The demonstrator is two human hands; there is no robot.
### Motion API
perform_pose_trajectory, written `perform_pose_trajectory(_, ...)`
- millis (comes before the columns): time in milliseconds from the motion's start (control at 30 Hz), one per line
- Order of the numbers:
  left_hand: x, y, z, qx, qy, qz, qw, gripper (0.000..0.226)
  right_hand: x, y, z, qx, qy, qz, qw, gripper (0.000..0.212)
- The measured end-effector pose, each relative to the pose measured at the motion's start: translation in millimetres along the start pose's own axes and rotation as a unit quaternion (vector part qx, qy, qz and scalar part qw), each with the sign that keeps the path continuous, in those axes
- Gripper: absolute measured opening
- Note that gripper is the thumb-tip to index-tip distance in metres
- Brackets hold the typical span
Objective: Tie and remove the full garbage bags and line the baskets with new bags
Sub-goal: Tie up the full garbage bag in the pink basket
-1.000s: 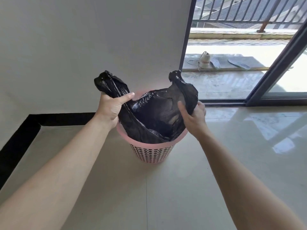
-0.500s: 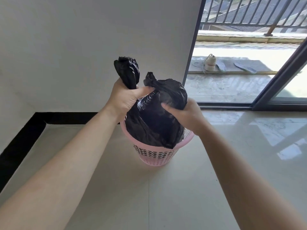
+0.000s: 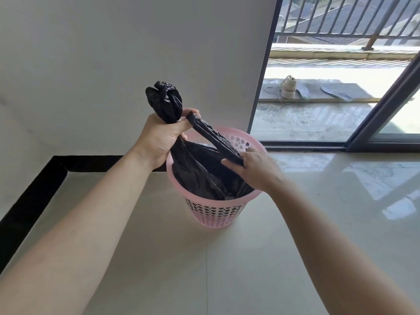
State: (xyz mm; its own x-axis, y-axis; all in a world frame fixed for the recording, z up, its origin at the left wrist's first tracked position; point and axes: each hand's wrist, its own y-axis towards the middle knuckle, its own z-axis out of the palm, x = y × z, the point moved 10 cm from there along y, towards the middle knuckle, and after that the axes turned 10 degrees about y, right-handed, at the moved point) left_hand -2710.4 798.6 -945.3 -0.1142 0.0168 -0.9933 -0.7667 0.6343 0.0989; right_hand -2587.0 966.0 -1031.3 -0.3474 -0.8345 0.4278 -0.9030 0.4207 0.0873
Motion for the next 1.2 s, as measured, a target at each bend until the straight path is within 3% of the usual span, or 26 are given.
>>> perform_pose_trajectory(67, 7, 0, 5, 0.051, 0.000, -0.028, 0.998, 0.040, -1, -2, 7, 0.003, 0.018, -0.005, 1.000, 0.063)
perform_pose_trajectory(167, 7, -1, 12, 0.133, -0.019, -0.017, 0.991, 0.042, -8, -6, 6, -0.029, 0.213, 0.036, 0.976, 0.043)
perform_pose_trajectory(300, 30, -3, 5, 0.104, -0.018, -0.050, 0.993, 0.029, -4, -6, -14, -0.085, 0.334, 0.021, 0.939, 0.044)
perform_pose_trajectory(367, 47, -5, 8, 0.098, -0.026, -0.080, 0.992, 0.033, 2, -6, -10, -0.040, 0.367, 0.022, 0.929, 0.051)
perform_pose_trajectory(467, 44, -2, 12, 0.090, -0.051, -0.060, 0.993, 0.033, 7, -9, 7, 0.055, 0.399, 0.052, 0.914, 0.066)
perform_pose_trajectory(600, 44, 6, 8, 0.063, -0.176, -0.105, 0.977, 0.050, 16, -14, 11, 0.095, 0.426, 0.060, 0.898, 0.059)
perform_pose_trajectory(700, 52, 4, 13, 0.081, -0.164, -0.155, 0.971, 0.041, 21, -12, 8, 0.079, 0.398, 0.054, 0.912, 0.052)
perform_pose_trajectory(833, 54, -3, 24, 0.150, -0.102, -0.148, 0.972, 0.041, 20, -8, -1, 0.033, 0.299, 0.035, 0.953, 0.056)
perform_pose_trajectory(900, 55, -7, 28, 0.199, -0.038, -0.128, 0.971, 0.045, 18, -8, 0, 0.047, 0.267, 0.027, 0.962, 0.060)
perform_pose_trajectory(1000, 54, -20, 39, 0.278, 0.020, -0.105, 0.954, 0.022, 19, -7, 10, 0.095, 0.222, 0.024, 0.970, 0.057)
perform_pose_trajectory(1100, 56, -32, 48, 0.328, 0.074, -0.100, 0.936, 0.016, 30, -3, 16, 0.112, 0.103, -0.021, 0.988, 0.048)
perform_pose_trajectory(1200, 67, -30, 47, 0.296, 0.092, -0.135, 0.941, 0.045, 37, -1, 20, 0.105, 0.012, -0.054, 0.993, 0.044)
